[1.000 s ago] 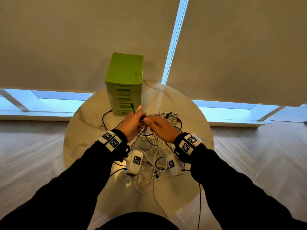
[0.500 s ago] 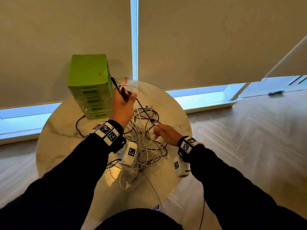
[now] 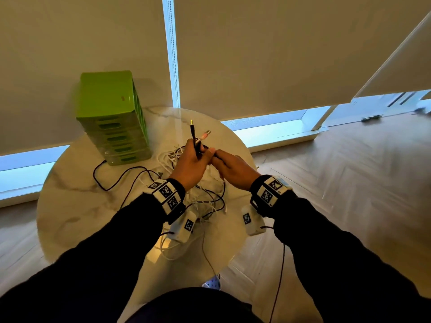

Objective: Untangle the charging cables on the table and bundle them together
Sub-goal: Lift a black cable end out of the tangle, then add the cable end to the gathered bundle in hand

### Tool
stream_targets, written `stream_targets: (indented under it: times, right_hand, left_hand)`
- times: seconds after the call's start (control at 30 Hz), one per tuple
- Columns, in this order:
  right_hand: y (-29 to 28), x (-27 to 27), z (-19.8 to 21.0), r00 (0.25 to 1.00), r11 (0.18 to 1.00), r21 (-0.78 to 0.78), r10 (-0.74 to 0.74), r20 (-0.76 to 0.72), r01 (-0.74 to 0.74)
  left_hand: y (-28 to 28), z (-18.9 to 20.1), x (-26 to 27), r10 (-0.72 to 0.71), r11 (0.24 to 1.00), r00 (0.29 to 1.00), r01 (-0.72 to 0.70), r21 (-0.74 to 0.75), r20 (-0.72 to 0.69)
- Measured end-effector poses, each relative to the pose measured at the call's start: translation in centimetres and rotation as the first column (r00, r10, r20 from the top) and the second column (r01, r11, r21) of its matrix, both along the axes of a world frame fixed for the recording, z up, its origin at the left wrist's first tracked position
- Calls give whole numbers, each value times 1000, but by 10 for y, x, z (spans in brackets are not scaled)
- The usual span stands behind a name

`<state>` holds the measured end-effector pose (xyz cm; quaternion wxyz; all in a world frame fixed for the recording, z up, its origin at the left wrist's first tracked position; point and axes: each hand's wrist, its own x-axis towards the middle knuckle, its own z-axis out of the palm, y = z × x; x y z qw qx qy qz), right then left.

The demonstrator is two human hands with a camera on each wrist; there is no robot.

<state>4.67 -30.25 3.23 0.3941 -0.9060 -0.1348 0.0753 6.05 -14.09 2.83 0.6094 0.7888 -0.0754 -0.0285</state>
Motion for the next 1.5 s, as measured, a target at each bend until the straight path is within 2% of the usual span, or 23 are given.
stream_targets:
  times: [0.07,0.13,0.17,0.23,0.3,0.33,0.43,0.57,0.67,0.73,0.83,0.9,0.97,1.03,1.1,1.13,1.17,1.2,1.23,1.3,1.37,1.43,1.5]
  right_hand:
    - [-23,-10,1,996,996,-15,-83,-9,83]
    - [-56,-20,-10,988,982,-140,-136,-74,125]
    - [-72,-25,-18,980,962,-243,-157,-125,123]
    - [-101,-40,-40,941,886,-456,-222,-254,85]
    - [-114,-57,-59,908,823,-564,-281,-312,61]
    - [-114,-65,-66,904,830,-549,-305,-298,99]
    - [-92,-82,-74,937,903,-372,-299,-180,217]
    - [-52,-84,-75,975,989,-60,-146,-166,138]
    - [-44,-90,-66,975,989,46,-130,-178,140]
    - [-49,-94,-59,983,989,22,-143,-117,147]
    - [-69,-95,-59,974,972,-60,-228,-8,227]
    - [-87,-92,-63,954,926,-227,-291,75,300]
    - [-109,-89,-66,939,794,-513,-335,78,326]
    - [-125,-87,-72,888,629,-749,-443,-125,208]
    - [-130,-87,-76,758,574,-813,-573,-313,99]
    - [-130,-88,-80,730,582,-804,-602,-323,124]
    - [-128,-87,-79,759,608,-770,-591,-273,196]
    - [-123,-85,-78,828,662,-699,-531,-182,270]
    - [-114,-83,-74,897,753,-589,-431,-104,294]
    - [-90,-75,-67,982,905,-389,-191,-5,174]
    - [-64,-66,-67,997,939,-336,-74,21,77]
    - [-46,-58,-65,998,958,-282,-37,47,49]
    - [-37,-54,-57,999,988,-152,-15,29,19]
  left_hand:
    - [-7,1,0,26,1000,998,-26,2,-55]
    - [-14,5,2,39,992,991,-54,-117,-128]
    - [-18,7,3,25,967,984,-69,-246,-176]
    - [-28,10,3,-69,857,957,-87,-508,-280]
    - [-39,10,-1,-165,779,923,-95,-620,-349]
    - [-45,10,-6,-199,774,911,-80,-628,-360]
    - [-66,-1,-24,-266,804,891,-5,-595,-367]
    - [-85,-19,-38,-295,838,867,33,-545,-401]
    - [-85,-25,-37,-204,934,921,81,-347,-333]
    - [-80,-22,-38,-180,978,949,144,-150,-260]
    - [-72,-17,-37,-172,984,965,178,13,-195]
    - [-67,-22,-29,-169,985,970,157,-77,-174]
    - [-65,-27,-19,-154,965,959,94,-246,-237]
    - [-64,-29,-13,-147,920,928,0,-393,-343]
    - [-62,-26,-12,-166,878,898,-53,-475,-407]
    - [-61,-25,-12,-190,859,892,-51,-510,-410]
    - [-60,-23,-12,-219,840,888,-39,-541,-405]
    - [-59,-22,-13,-250,822,881,-25,-569,-401]
    - [-59,-21,-14,-273,810,875,-15,-586,-400]
    - [-57,-22,-15,-308,788,863,-4,-615,-401]
    - [-56,-21,-16,-330,772,858,6,-635,-393]
    - [-54,-21,-14,-330,766,864,10,-642,-381]
    - [-50,-23,-10,-297,785,881,6,-619,-369]
